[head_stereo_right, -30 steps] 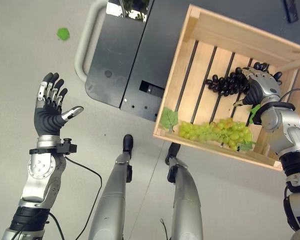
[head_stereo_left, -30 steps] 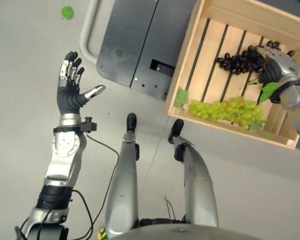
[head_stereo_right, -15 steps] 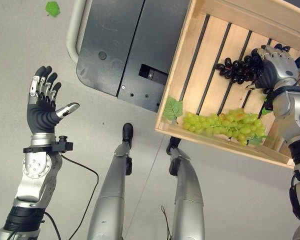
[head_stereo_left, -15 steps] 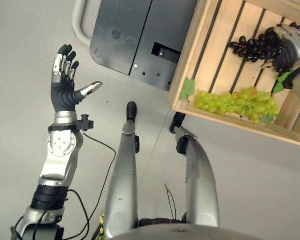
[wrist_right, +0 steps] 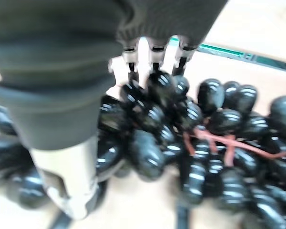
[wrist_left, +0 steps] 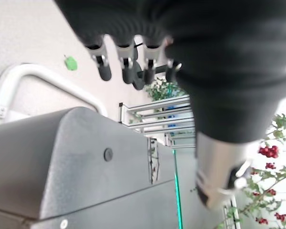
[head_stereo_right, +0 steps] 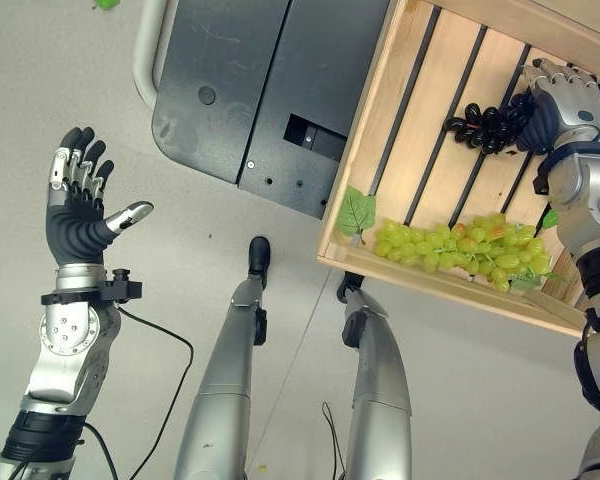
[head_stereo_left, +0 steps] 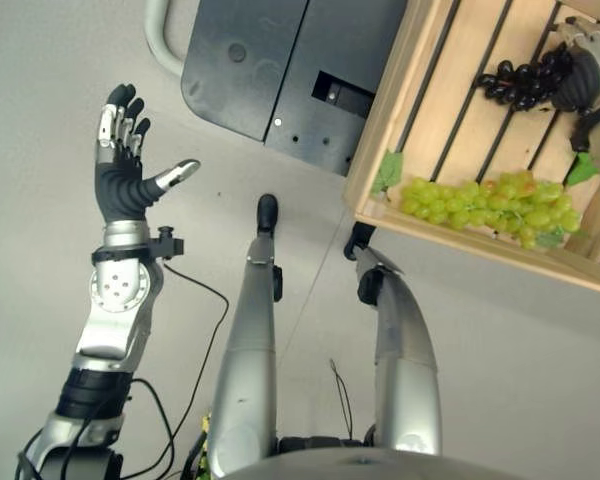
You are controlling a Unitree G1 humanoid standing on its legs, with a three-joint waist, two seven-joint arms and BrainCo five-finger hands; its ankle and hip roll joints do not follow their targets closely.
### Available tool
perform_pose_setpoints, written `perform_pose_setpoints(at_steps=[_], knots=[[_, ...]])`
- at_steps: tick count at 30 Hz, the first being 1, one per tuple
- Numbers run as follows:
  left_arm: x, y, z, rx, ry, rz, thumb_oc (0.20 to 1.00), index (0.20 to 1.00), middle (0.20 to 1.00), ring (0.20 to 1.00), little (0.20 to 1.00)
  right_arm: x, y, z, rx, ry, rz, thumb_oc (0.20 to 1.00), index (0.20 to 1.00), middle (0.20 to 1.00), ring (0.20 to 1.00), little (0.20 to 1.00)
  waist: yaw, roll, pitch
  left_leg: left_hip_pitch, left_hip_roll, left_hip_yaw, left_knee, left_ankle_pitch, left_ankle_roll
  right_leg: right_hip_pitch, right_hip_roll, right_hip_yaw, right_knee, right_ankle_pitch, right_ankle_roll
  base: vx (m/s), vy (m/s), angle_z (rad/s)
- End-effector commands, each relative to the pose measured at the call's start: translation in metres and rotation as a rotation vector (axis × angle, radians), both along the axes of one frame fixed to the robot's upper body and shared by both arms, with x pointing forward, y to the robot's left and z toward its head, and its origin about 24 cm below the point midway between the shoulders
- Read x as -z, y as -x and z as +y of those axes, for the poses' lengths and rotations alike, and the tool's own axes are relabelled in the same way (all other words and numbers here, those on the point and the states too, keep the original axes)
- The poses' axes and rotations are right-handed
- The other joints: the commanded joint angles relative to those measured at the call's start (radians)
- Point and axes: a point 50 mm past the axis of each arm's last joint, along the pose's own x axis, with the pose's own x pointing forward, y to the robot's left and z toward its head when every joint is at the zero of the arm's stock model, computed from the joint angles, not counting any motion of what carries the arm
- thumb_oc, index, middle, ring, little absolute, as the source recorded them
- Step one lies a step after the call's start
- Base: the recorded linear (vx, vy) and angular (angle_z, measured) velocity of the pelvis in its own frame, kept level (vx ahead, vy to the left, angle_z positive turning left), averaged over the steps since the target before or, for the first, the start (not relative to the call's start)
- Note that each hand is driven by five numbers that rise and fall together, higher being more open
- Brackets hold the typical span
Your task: Pick up the fruits from the basket on one side to the basket on the other side
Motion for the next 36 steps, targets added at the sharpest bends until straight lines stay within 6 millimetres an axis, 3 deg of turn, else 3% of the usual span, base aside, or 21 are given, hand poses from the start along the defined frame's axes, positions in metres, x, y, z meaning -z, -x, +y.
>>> perform_pose_setpoints(at_steps=[1, 4, 7, 9, 10, 13, 14, 15, 16, 17, 18, 19, 21, 22, 24, 25, 28, 32, 34, 35, 36], knots=[[-0.018, 0.021, -0.001, -0.004, 0.006, -0.153, 1.000, 1.000, 1.000, 1.000, 1.000, -0.001, 0.003, -0.006, 0.039, 0.032, 0.030, 1.000, 1.000, 1.000, 1.000, 1.000, -0.014, 0.046, -0.020, -0.017, -0.041, 0.014, -0.022, -0.016, 0.034, -0.001, 0.018, -0.012, 0.033, -0.111, 0.065, -0.06, 0.007, 0.01], [-0.019, 0.020, -0.001, -0.008, 0.005, -0.154, 1.000, 1.000, 1.000, 1.000, 1.000, 0.000, 0.003, -0.006, 0.039, 0.027, 0.030, 1.000, 1.000, 1.000, 1.000, 1.000, -0.014, 0.043, -0.020, -0.020, -0.042, 0.014, -0.020, -0.016, 0.035, -0.004, 0.017, -0.011, 0.033, -0.109, 0.066, 0.00, 0.000, 0.00], [-0.015, 0.020, 0.001, -0.010, 0.010, -0.137, 1.000, 1.000, 1.000, 1.000, 1.000, 0.013, -0.001, -0.006, 0.043, 0.016, 0.112, 1.000, 1.000, 1.000, 1.000, 1.000, -0.015, 0.040, -0.020, 0.001, -0.043, 0.005, -0.016, -0.042, 0.030, 0.015, 0.021, -0.001, 0.037, -0.131, 0.074, 0.03, -0.012, 0.00], [-0.016, 0.019, 0.002, -0.011, -0.001, -0.129, 1.000, 1.000, 1.000, 1.000, 1.000, 0.021, -0.004, -0.003, 0.029, 0.019, 0.224, 1.000, 1.000, 1.000, 1.000, 1.000, -0.013, 0.033, -0.020, -0.019, -0.041, 0.012, -0.021, -0.018, 0.035, 0.001, 0.018, -0.015, 0.027, -0.107, 0.067, -0.02, 0.004, 0.00], [-0.014, 0.018, 0.002, -0.011, 0.001, -0.121, 1.000, 1.000, 1.000, 1.000, 1.000, 0.023, -0.004, -0.003, 0.029, 0.021, 0.233, 1.000, 1.000, 1.000, 1.000, 1.000, -0.015, 0.033, -0.020, 0.002, -0.042, 0.005, -0.017, -0.042, 0.029, 0.019, 0.021, -0.003, 0.034, -0.129, 0.075, 0.00, 0.000, 0.00], [-0.014, 0.018, 0.002, 0.007, -0.023, -0.108, 1.000, 1.000, 1.000, 1.000, 1.000, 0.020, -0.002, 0.001, -0.015, 0.029, 0.316, 1.000, 1.000, 1.000, 1.000, 1.000, -0.013, 0.026, -0.020, -0.017, -0.042, 0.009, -0.023, -0.016, 0.033, 0.003, 0.019, -0.016, 0.024, -0.104, 0.068, 0.01, -0.003, 0.02], [-0.012, 0.018, 0.002, 0.007, -0.021, -0.100, 1.000, 1.000, 1.000, 1.000, 1.000, 0.022, -0.002, 0.001, -0.015, 0.030, 0.324, 1.000, 1.000, 1.000, 1.000, 1.000, -0.014, 0.027, -0.020, 0.004, -0.043, 0.003, -0.018, -0.040, 0.028, 0.021, 0.022, -0.004, 0.032, -0.126, 0.076, -0.06, 0.014, 0.02], [-0.014, 0.018, 0.002, 0.014, -0.033, -0.103, 1.000, 1.000, 1.000, 1.000, 1.000, 0.021, -0.002, 0.001, -0.027, 0.024, 0.343, 0.944, 0.944, 0.944, 0.944, 0.944, -0.011, 0.024, -0.020, -0.017, -0.042, 0.009, -0.021, -0.016, 0.033, 0.005, 0.019, -0.016, 0.021, -0.103, 0.068, 0.06, -0.020, 0.04], [-0.012, 0.018, 0.002, 0.021, -0.038, -0.093, 1.000, 1.000, 1.000, 1.000, 1.000, 0.023, -0.002, 0.001, -0.030, 0.020, 0.362, 0.671, 0.671, 0.671, 0.671, 0.671, -0.012, 0.024, -0.020, 0.005, -0.042, 0.002, -0.015, -0.040, 0.027, 0.024, 0.021, -0.006, 0.028, -0.125, 0.077, 0.00, -0.008, 0.03], [-0.011, 0.018, 0.002, 0.025, -0.039, -0.090, 1.000, 1.000, 1.000, 1.000, 1.000, 0.024, -0.002, 0.002, -0.035, 0.013, 0.369, 0.545, 0.545, 0.545, 0.545, 0.545, -0.011, 0.023, -0.020, 0.005, -0.042, 0.002, -0.015, -0.040, 0.026, 0.025, 0.022, -0.004, 0.026, -0.123, 0.077, 0.05, -0.022, 0.04], [-0.011, 0.018, 0.003, 0.024, -0.042, -0.086, 1.000, 1.000, 1.000, 1.000, 1.000, 0.026, -0.003, 0.002, -0.041, 0.011, 0.387, 0.313, 0.313, 0.313, 0.313, 0.313, -0.010, 0.020, -0.020, 0.007, -0.041, 0.003, -0.016, -0.040, 0.026, 0.027, 0.022, -0.004, 0.021, -0.122, 0.077, 0.00, 0.000, 0.00], [-0.011, 0.018, 0.003, 0.024, -0.050, -0.084, 1.000, 1.000, 1.000, 1.000, 1.000, 0.025, -0.003, 0.003, -0.041, 0.016, 0.403, 0.200, 0.200, 0.200, 0.200, 0.200, -0.010, 0.019, -0.020, 0.008, -0.040, 0.005, -0.019, -0.039, 0.026, 0.027, 0.023, -0.004, 0.018, -0.119, 0.078, 0.00, 0.000, 0.00], [-0.013, 0.017, 0.002, 0.030, -0.065, -0.089, 1.000, 1.000, 1.000, 1.000, 1.000, 0.021, -0.005, 0.008, -0.060, 0.017, 0.422, 0.200, 0.200, 0.200, 0.200, 0.200, -0.008, 0.017, -0.020, -0.016, -0.038, 0.015, -0.024, -0.015, 0.031, 0.007, 0.021, -0.012, 0.004, -0.093, 0.071, -0.03, 0.010, 0.00], [-0.011, 0.017, 0.002, 0.029, -0.063, -0.080, 1.000, 1.000, 1.000, 1.000, 1.000, 0.023, -0.005, 0.008, -0.060, 0.018, 0.431, 0.200, 0.200, 0.200, 0.200, 0.200, -0.009, 0.017, -0.020, 0.006, -0.038, 0.009, -0.019, -0.039, 0.026, 0.025, 0.024, 0.000, 0.013, -0.116, 0.079, 0.00, 0.000, 0.00], [-0.012, 0.016, 0.002, 0.031, -0.061, -0.083, 1.000, 1.000, 1.000, 1.000, 1.000, 0.019, -0.006, 0.010, -0.070, 0.008, 0.414, 0.200, 0.200, 0.200, 0.200, 0.200, -0.008, 0.020, -0.020, -0.014, -0.036, 0.016, -0.023, -0.014, 0.032, 0.007, 0.023, -0.010, 0.002, -0.093, 0.070, 0.00, 0.000, 0.00], [-0.010, 0.016, 0.002, 0.031, -0.059, -0.074, 1.000, 1.000, 1.000, 1.000, 1.000, 0.022, -0.007, 0.010, -0.070, 0.010, 0.424, 0.200, 0.200, 0.200, 0.200, 0.200, -0.009, 0.020, -0.020, 0.008, -0.037, 0.009, -0.019, -0.039, 0.026, 0.026, 0.026, 0.002, 0.011, -0.116, 0.078, 0.00, 0.000, 0.00], [-0.013, 0.016, 0.002, 0.030, -0.065, -0.084, 1.000, 1.000, 1.000, 1.000, 1.000, 0.017, -0.007, 0.012, -0.074, 0.014, 0.417, 0.200, 0.200, 0.200, 0.200, 0.200, -0.009, 0.020, -0.020, -0.011, -0.034, 0.015, -0.026, -0.014, 0.032, 0.010, 0.023, -0.009, -0.001, -0.093, 0.071, -0.02, 0.004, 0.00], [-0.011, 0.016, 0.002, 0.030, -0.065, -0.078, 1.000, 1.000, 1.000, 1.000, 1.000, 0.018, -0.009, 0.015, -0.083, 0.019, 0.423, 0.200, 0.200, 0.200, 0.200, 0.200, -0.010, 0.018, -0.020, 0.013, -0.034, 0.009, -0.023, -0.038, 0.025, 0.033, 0.027, 0.002, 0.003, -0.116, 0.078, 0.00, 0.000, 0.00], [-0.014, 0.016, 0.001, 0.030, -0.070, -0.088, 1.000, 1.000, 1.000, 1.000, 1.000, 0.014, -0.009, 0.017, -0.088, 0.020, 0.409, 0.200, 0.200, 0.200, 0.200, 0.200, -0.010, 0.017, -0.020, -0.010, -0.033, 0.016, -0.028, -0.013, 0.031, 0.014, 0.025, -0.011, -0.006, -0.092, 0.070, 0.00, 0.000, 0.00], [-0.012, 0.016, 0.001, 0.032, -0.070, -0.078, 1.000, 1.000, 1.000, 1.000, 1.000, 0.017, -0.009, 0.018, -0.091, 0.021, 0.416, 0.200, 0.200, 0.200, 0.200, 0.200, -0.011, 0.017, -0.020, 0.012, -0.033, 0.010, -0.023, -0.038, 0.025, 0.034, 0.028, 0.000, 0.002, -0.115, 0.078, 0.00, 0.000, 0.00], [-0.014, 0.016, 0.001, 0.032, -0.071, -0.087, 1.000, 1.000, 1.000, 1.000, 1.000, 0.014, -0.009, 0.017, -0.092, 0.017, 0.405, 0.200, 0.200, 0.200, 0.200, 0.200, -0.010, 0.017, -0.020, -0.011, -0.032, 0.016, -0.026, -0.014, 0.030, 0.014, 0.026, -0.012, -0.006, -0.092, 0.070, 0.06, -0.030, -0.01]])
